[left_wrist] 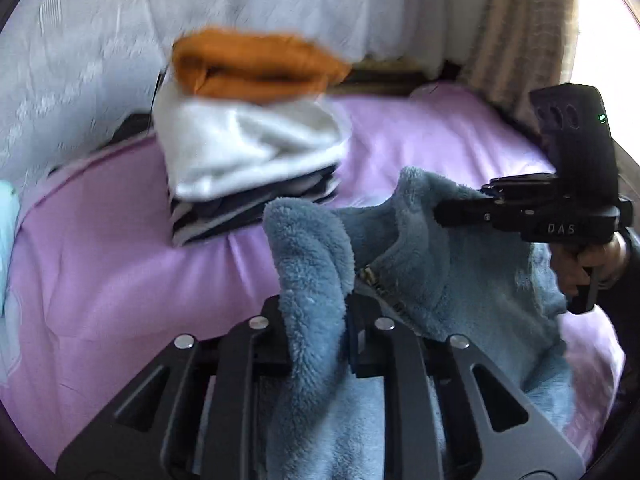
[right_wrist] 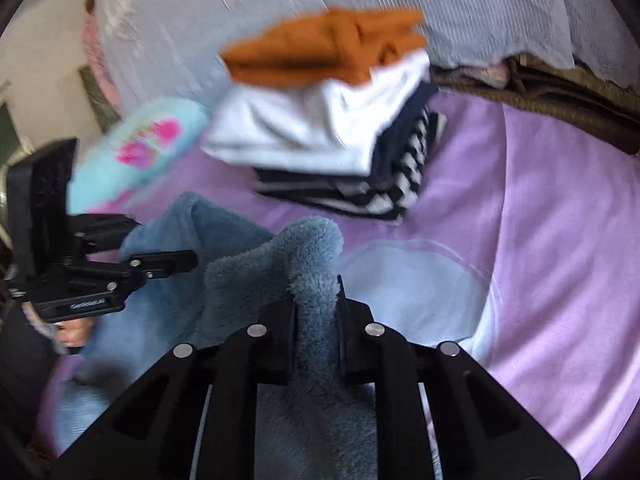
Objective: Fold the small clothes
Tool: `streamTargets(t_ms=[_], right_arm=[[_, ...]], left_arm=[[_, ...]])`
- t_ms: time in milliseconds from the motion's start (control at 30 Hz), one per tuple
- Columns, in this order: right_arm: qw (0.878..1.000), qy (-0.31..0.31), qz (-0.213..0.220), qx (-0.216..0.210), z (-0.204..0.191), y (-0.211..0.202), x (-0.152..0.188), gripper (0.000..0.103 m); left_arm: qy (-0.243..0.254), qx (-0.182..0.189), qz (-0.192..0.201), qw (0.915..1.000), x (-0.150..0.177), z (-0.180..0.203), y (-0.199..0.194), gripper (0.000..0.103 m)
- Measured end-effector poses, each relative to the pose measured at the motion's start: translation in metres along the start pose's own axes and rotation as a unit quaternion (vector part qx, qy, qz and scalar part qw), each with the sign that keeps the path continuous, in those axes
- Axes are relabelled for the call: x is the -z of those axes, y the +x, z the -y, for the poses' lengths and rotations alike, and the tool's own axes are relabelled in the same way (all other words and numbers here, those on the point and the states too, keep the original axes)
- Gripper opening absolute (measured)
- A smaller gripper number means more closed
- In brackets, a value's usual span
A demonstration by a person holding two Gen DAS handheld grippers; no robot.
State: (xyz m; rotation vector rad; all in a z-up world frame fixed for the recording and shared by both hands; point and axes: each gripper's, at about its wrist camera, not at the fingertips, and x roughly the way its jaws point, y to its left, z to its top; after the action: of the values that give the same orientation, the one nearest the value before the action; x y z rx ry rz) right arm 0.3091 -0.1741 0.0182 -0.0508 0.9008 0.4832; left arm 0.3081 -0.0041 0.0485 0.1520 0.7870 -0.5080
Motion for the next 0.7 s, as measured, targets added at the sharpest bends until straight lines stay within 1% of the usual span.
streamTargets(t_ms=[33, 67, 100, 133, 167, 200, 233, 267, 300, 333, 367, 400, 433, 467, 500, 533, 567, 600, 667, 700], right_arm=[[1.000, 0.005, -0.016, 0.013, -0.007, 0.022, 0.002, 0.018], [0.999, 0.017, -0.026, 0.016, -0.001, 0.039, 0.008, 0.018], [0.999, 0.024, -0.021, 0.012, 0.001, 0.039, 0.006, 0.018], [0.999, 0.033, -0.021, 0.012, 0.006, 0.036, 0.001, 0.022], [0.999, 0.041, -0.023, 0.017, 0.011, 0.033, -0.002, 0.026], [0.999, 0.044, -0.017, 0.022, 0.014, 0.027, -0.003, 0.033], [0.999, 0.047, -0.005, 0.022, 0.011, 0.019, 0.002, 0.034], [0.998, 0.054, 0.013, 0.015, 0.011, -0.001, 0.005, 0.034], [0.998, 0.058, 0.025, -0.002, 0.010, -0.017, 0.007, 0.035], [0.997, 0.061, 0.033, -0.031, 0.007, -0.032, 0.010, 0.035], [0.995, 0.063, 0.037, -0.073, 0.001, -0.049, 0.016, 0.036], [0.992, 0.065, 0.034, -0.104, -0.005, -0.062, 0.022, 0.041], [0.990, 0.065, 0.031, -0.123, -0.012, -0.072, 0.026, 0.050], [0.987, 0.057, 0.028, -0.148, -0.026, -0.084, 0.037, 0.055], [0.986, 0.044, 0.027, -0.158, -0.038, -0.093, 0.046, 0.060], [0.987, 0.025, 0.023, -0.158, -0.050, -0.103, 0.059, 0.062], [0.988, 0.009, 0.019, -0.151, -0.064, -0.112, 0.074, 0.062], [0.989, 0.003, 0.017, -0.145, -0.070, -0.122, 0.087, 0.062], [0.990, 0.006, 0.022, -0.137, -0.077, -0.140, 0.113, 0.062], [0.991, 0.009, 0.022, -0.134, -0.077, -0.149, 0.124, 0.062]], left_arm=[[-0.003, -0.025, -0.020, 0.9995, 0.003, -0.002, 0.017, 0.029], [-0.009, -0.047, -0.044, 0.9979, 0.008, -0.008, 0.035, 0.033], [-0.021, -0.063, -0.077, 0.9948, 0.016, -0.012, 0.061, 0.036], [-0.039, -0.065, -0.081, 0.9938, 0.022, -0.017, 0.071, 0.043], [-0.049, -0.066, -0.072, 0.9940, 0.022, -0.019, 0.071, 0.050], [-0.059, -0.072, -0.068, 0.9933, 0.019, -0.023, 0.067, 0.054], [-0.070, -0.085, -0.066, 0.9917, 0.017, -0.027, 0.061, 0.062], [-0.077, -0.091, -0.064, 0.9908, 0.017, -0.030, 0.055, 0.063], [-0.086, -0.089, -0.057, 0.9908, 0.016, -0.030, 0.043, 0.063], [-0.090, -0.086, -0.046, 0.9912, 0.016, -0.028, 0.029, 0.063], [-0.091, -0.085, -0.033, 0.9917, 0.018, -0.026, 0.014, 0.065], [-0.088, -0.083, -0.019, 0.9925, 0.022, -0.023, -0.005, 0.068], [-0.086, -0.075, -0.009, 0.9934, 0.028, -0.019, -0.024, 0.076], [-0.087, -0.069, -0.002, 0.9939, 0.032, -0.016, -0.036, 0.080], [-0.086, -0.052, 0.006, 0.9949, 0.043, -0.012, -0.057, 0.080], [-0.088, -0.047, 0.006, 0.9950, 0.053, -0.009, -0.071, 0.080], [-0.092, -0.042, 0.005, 0.9949, 0.061, -0.007, -0.081, 0.080], [-0.099, -0.029, 0.002, 0.9947, 0.074, -0.001, -0.092, 0.080], [-0.114, -0.011, -0.002, 0.9934, 0.101, 0.004, -0.115, 0.080], [-0.123, -0.009, -0.005, 0.9923, 0.118, 0.007, -0.130, 0.080]])
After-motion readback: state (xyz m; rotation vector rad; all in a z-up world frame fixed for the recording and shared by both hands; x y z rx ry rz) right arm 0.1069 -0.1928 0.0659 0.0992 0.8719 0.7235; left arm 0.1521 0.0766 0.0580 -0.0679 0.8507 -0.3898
